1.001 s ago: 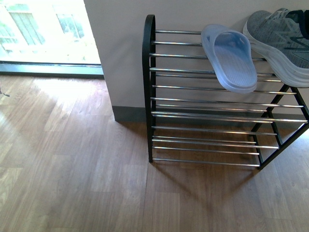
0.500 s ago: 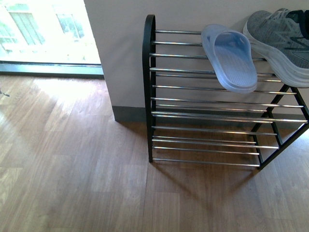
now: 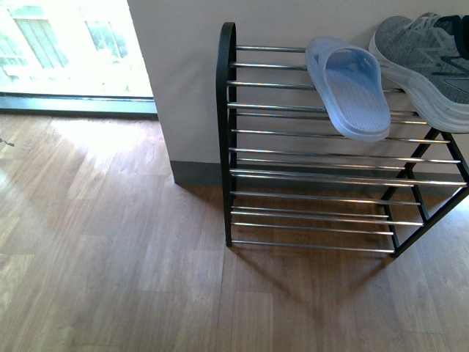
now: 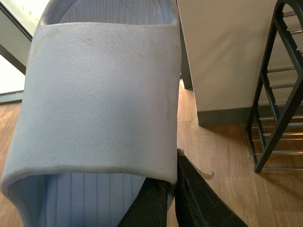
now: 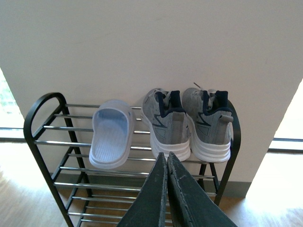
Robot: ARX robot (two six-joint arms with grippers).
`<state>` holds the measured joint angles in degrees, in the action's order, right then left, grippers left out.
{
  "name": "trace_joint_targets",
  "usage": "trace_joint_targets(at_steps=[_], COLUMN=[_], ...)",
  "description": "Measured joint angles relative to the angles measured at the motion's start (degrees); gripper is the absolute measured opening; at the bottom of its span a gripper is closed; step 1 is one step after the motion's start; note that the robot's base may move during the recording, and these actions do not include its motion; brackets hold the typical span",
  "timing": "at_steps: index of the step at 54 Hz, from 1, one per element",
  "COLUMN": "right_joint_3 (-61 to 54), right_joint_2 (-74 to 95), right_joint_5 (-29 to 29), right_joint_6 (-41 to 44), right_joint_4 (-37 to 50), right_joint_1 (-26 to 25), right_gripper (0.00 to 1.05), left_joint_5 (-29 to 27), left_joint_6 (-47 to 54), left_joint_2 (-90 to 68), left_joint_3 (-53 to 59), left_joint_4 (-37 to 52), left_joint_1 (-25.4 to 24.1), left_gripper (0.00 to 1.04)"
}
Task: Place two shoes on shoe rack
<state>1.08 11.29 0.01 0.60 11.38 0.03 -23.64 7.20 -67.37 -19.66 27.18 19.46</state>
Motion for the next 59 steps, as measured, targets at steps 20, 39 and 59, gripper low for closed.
trace_joint_targets(at_steps=[20,39,59], right_joint_3=[0.02,0.02,0.02], right_joint_2=[-10.78,-10.93,-10.95], right_joint_5=[0.0,0.02,-0.2], right_joint_6=[0.0,0.02,-0.04], right_joint_4=[-11.19,-11.19,-11.19], right_joint_1=[0.0,0.0,0.0], right_gripper=[0.02,0.28,0.97], left_joint_5=[0.02,-0.07,-0.15], left_joint_6=[0.0,0.0,0.0], left_joint_2=[-0.02,0.0,0.0], left_joint_3=[0.0,0.0,0.0], left_joint_4=[0.0,0.0,0.0], left_joint_1=[0.0,0.0,-0.07], left_gripper=[0.02,0.02,0.02])
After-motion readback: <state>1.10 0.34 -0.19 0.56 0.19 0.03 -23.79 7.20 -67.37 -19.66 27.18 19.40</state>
